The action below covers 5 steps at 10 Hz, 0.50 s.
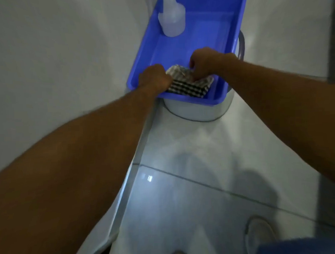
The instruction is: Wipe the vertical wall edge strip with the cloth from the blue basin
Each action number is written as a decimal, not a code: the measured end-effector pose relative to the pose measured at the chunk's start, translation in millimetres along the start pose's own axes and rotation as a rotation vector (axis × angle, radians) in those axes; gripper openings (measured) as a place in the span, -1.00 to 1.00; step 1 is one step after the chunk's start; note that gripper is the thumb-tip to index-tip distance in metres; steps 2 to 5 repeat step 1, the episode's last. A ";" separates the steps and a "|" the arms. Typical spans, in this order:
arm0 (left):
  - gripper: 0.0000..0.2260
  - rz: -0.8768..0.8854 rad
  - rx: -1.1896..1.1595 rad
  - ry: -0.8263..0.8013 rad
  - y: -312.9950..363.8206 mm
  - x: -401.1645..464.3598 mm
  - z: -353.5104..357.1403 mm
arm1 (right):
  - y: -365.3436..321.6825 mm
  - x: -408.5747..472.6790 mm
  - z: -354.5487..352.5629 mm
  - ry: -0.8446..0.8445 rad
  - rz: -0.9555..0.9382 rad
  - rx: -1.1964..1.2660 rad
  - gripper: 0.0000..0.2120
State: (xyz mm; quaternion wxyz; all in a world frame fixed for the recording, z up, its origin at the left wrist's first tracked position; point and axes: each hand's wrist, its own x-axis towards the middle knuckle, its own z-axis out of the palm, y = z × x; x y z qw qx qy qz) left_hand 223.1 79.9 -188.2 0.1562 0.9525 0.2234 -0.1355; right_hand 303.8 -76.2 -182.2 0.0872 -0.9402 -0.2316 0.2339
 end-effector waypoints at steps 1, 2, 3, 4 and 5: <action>-0.48 0.107 0.052 0.141 12.0 -47.7 -13.2 | -23.5 -34.0 -9.3 0.111 -0.067 0.076 -0.57; -0.48 0.107 0.052 0.141 12.0 -47.7 -13.2 | -23.5 -34.0 -9.3 0.111 -0.067 0.076 -0.57; -0.48 0.107 0.052 0.141 12.0 -47.7 -13.2 | -23.5 -34.0 -9.3 0.111 -0.067 0.076 -0.57; -0.48 0.107 0.052 0.141 12.0 -47.7 -13.2 | -23.5 -34.0 -9.3 0.111 -0.067 0.076 -0.57; -0.48 0.107 0.052 0.141 12.0 -47.7 -13.2 | -23.5 -34.0 -9.3 0.111 -0.067 0.076 -0.57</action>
